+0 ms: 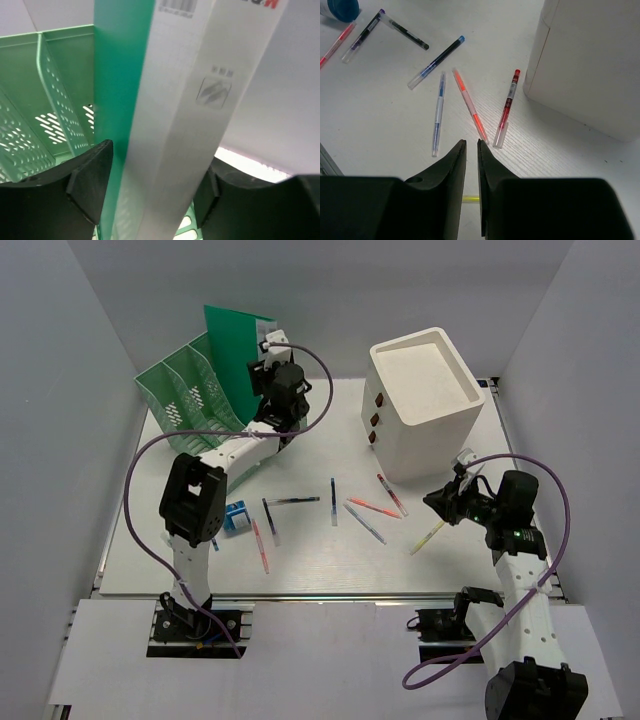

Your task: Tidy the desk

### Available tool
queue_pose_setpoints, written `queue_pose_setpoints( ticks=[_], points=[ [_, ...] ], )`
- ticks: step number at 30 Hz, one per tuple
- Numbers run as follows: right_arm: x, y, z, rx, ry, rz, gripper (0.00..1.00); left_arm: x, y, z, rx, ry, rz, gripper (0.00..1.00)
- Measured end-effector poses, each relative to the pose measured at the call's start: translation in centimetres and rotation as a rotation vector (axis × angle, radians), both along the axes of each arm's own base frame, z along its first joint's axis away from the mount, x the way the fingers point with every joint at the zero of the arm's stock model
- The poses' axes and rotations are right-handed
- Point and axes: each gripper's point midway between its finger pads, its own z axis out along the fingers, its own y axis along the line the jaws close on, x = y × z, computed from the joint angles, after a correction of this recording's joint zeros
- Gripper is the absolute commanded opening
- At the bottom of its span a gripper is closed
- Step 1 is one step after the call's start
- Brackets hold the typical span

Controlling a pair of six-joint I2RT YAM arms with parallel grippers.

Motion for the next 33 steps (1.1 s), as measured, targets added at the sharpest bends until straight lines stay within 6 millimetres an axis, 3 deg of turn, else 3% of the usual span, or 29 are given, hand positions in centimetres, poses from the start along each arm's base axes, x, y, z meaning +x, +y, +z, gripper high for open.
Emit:
queue_pose_setpoints(
  ticks=[3, 13, 20, 33],
  points=[
    [-0.2, 0.1, 0.0, 0.003, 0.004, 0.007, 0.21, 0.7, 0.5, -0.3, -0.010, 0.022, 0.006, 0.65],
    [-0.3, 0.2, -0.1, 0.005, 0.005, 0.013, 0.20, 2.0, 1.2, -1.3, -0.010, 0.100, 0.003, 0.37],
    [-0.3, 0.2, 0.0, 0.007, 0.005, 0.017, 0.20, 2.0, 1.3, -1.1, -0.014, 0.109, -0.002, 0.01],
    [-0.9, 0.5, 0.2, 0.006, -0.008, 0.042, 0.20, 1.3, 1.6, -0.8, 0.050, 0.107, 0.010, 0.00]
  ],
)
